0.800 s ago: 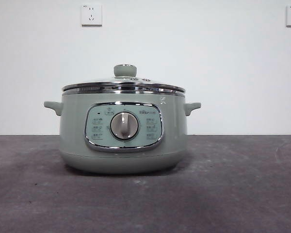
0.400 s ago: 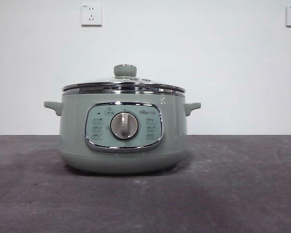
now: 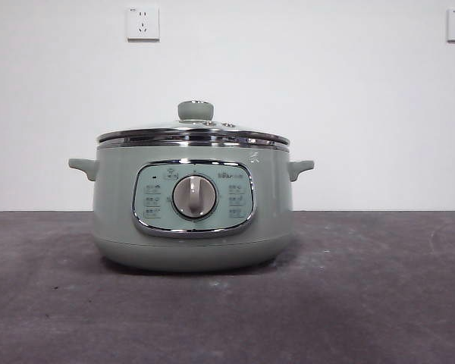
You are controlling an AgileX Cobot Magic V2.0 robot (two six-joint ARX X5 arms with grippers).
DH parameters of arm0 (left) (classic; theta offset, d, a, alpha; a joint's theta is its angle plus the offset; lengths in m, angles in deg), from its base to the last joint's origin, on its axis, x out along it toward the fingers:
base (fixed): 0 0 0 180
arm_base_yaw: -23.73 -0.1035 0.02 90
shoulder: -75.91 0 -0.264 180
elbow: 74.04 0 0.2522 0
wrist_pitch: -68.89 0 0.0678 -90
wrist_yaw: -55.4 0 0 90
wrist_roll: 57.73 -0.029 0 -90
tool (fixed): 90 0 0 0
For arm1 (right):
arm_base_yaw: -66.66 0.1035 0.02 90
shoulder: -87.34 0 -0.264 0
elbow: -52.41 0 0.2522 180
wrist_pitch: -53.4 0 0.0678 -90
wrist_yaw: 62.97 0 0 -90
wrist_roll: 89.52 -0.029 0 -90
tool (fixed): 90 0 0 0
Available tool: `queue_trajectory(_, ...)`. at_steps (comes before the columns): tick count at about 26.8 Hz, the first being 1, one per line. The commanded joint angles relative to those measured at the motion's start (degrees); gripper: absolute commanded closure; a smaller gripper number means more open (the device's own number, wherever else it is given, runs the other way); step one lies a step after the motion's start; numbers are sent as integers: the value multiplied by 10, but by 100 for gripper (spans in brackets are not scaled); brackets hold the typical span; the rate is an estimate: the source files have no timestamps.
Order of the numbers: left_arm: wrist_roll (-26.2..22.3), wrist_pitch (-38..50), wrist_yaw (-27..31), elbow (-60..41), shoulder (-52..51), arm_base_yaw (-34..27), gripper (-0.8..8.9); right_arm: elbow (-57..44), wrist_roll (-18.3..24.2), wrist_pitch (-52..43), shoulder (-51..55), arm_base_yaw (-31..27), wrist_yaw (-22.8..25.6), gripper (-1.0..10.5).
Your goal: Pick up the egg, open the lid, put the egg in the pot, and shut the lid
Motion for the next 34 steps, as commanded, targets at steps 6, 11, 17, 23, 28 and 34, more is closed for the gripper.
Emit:
queue_trajectory(6, -3, 5, -1, -80, -62, -20, 817, -5, -5, -2, 0, 2, 2, 946)
queue_trajectory(11, 7, 8, -5, -123, -87, -20, 817, -5, -5, -2, 0, 2, 2, 946)
queue_trajectory(17, 6, 9, -6, -123, -87, -20, 817, -5, -5, -1, 0, 2, 2, 946)
queue_trajectory(23, 6, 9, -5, -123, -87, -20, 817, -5, -5, -1, 0, 2, 2, 946)
queue_trajectory(28, 6, 9, -5, -123, -87, -20, 817, -5, -5, -1, 0, 2, 2, 946)
queue_trajectory(34, 6, 9, -5, -123, -87, -20, 817, -5, -3, -1, 0, 2, 2, 946)
